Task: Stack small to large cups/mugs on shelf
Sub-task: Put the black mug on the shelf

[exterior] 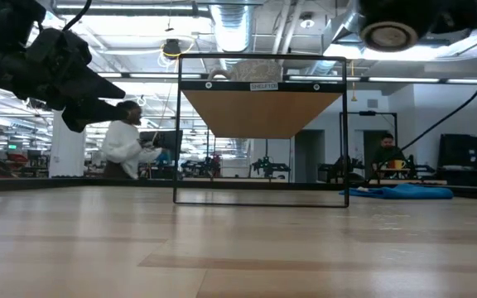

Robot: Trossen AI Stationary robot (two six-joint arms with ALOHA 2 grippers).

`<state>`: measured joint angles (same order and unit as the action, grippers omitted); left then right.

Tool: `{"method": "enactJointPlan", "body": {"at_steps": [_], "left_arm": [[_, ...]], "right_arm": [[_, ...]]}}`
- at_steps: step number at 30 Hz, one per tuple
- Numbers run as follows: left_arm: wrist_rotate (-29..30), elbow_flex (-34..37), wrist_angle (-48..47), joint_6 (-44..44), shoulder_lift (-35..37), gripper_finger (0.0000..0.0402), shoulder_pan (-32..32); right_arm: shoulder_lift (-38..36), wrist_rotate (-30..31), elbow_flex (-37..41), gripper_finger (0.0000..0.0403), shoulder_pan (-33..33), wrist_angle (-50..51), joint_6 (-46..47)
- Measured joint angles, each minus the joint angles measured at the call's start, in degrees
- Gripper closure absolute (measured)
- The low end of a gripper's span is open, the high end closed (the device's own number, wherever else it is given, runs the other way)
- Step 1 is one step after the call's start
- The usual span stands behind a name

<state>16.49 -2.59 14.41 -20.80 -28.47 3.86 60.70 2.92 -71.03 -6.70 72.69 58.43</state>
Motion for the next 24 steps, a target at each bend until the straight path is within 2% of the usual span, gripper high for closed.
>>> {"method": "enactJointPlan", "body": {"at_steps": [9, 16, 24], "left_arm": [[-0.5, 0.0, 0.0, 0.1, 0.0, 0.0125, 0.0], [-1.1, 0.0, -1.8, 0.1, 0.0, 0.0125, 0.0], [-1.1, 0.0, -2.1, 0.5, 0.0, 0.0125, 0.0]], "right_arm": [[10.3, 0.0, -9.4, 0.0369, 4.7, -5.0, 0.4], [20.9, 0.1, -18.6, 0.0369, 7.4, -5.5, 0.8], [31.0, 0.2, -25.3, 0.0369, 9.8, -5.2, 3.3]]}}
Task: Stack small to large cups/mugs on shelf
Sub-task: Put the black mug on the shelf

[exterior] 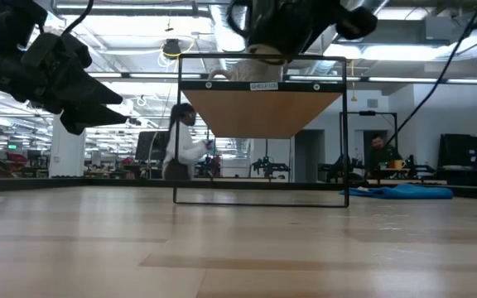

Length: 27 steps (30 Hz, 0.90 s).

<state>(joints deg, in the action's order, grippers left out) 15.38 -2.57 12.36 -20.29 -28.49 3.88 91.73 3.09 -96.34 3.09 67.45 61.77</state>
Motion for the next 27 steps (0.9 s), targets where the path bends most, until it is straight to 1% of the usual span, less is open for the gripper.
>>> {"method": "enactJointPlan", "body": {"at_steps": [3, 8, 14, 17, 22, 27], "left_arm": [[0.0, 0.0, 0.0, 0.4, 0.0, 0.0125, 0.0], [0.0, 0.0, -0.1, 0.5, 0.0, 0.0125, 0.0], [0.0, 0.0, -0.7, 1.7, 0.0, 0.0125, 0.0], [0.0, 0.0, -1.2, 3.1, 0.0, 0.0125, 0.0], [0.0, 0.0, -1.5, 3.3, 0.0, 0.0125, 0.0], [0.0, 0.0, -1.5, 3.3, 0.0, 0.0125, 0.0]], "right_arm": [[2.7, 0.0, -1.4, 0.0369, -0.1, 0.5, 2.3], [5.0, -0.1, -2.2, 0.0369, -1.3, 0.8, 6.7], [5.7, 0.4, -2.3, 0.0369, -3.3, 1.9, 12.9], [6.1, 1.1, -2.3, 0.0369, -4.0, 4.7, 15.0], [7.0, 1.4, -2.3, 0.0369, -4.4, 7.3, 16.3], [7.2, 1.5, -2.3, 0.0369, -4.5, 6.4, 16.8]]}}
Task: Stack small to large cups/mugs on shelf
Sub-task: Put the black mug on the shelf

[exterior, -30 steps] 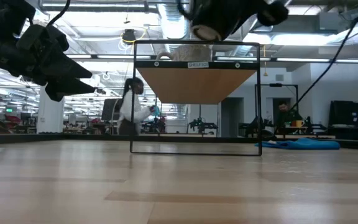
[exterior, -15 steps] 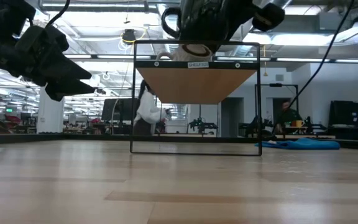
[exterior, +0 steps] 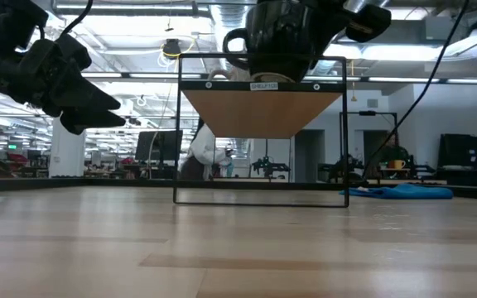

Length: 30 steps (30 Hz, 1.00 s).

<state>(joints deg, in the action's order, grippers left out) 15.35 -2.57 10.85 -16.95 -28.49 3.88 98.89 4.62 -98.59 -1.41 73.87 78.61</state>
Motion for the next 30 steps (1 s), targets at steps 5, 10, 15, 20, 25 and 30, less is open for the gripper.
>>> {"method": "enactJointPlan", "body": {"at_steps": [5, 10, 15, 20, 25, 30], "left_arm": [[-0.7, 0.0, 0.0, 0.0, 0.0, 0.0125, 0.0], [-1.2, 0.0, 0.0, 0.0, 0.0, 0.0125, 0.0], [-1.2, 0.0, 0.0, 0.0, 0.0, 0.0125, 0.0], [-1.2, 0.0, 0.0, 0.1, 0.0, 0.0125, 0.0], [-1.3, 0.0, 0.0, 1.5, 0.0, 0.0125, 0.0], [-1.3, 0.0, 0.0, 1.5, 0.0, 0.0125, 0.0]], "right_arm": [[0.0, 0.4, 0.0, 0.0369, 0.0, -0.2, 1.7], [0.0, 0.1, 0.0, 0.0369, 0.0, -0.2, 3.0], [0.0, 0.2, 0.0, 0.0369, -0.1, -1.5, 2.8], [0.0, 0.6, 0.0, 0.0369, -0.1, -1.9, 2.0], [0.0, 1.2, 0.0, 0.0369, 0.0, -1.8, 1.9], [0.5, 1.3, 0.0, 0.0369, 0.0, -1.4, 2.0]]}}
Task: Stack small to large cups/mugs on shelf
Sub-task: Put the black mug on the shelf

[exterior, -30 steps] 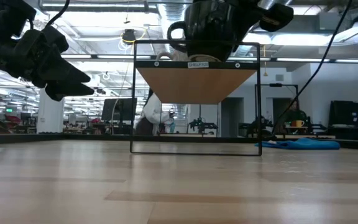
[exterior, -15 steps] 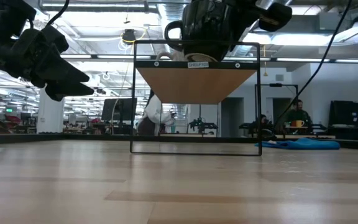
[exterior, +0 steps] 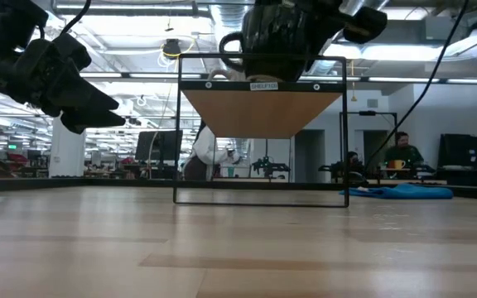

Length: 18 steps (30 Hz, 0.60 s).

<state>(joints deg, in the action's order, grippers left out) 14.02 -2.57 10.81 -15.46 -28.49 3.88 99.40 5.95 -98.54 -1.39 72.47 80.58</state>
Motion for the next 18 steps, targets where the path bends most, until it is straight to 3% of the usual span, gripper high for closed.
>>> {"method": "enactJointPlan", "body": {"at_steps": [18], "left_arm": [[-2.2, 0.0, -1.2, -0.2, 0.1, 0.0125, 0.0]], "right_arm": [[2.7, -1.2, -0.2, 0.0369, 0.0, -1.0, -1.5]]}}
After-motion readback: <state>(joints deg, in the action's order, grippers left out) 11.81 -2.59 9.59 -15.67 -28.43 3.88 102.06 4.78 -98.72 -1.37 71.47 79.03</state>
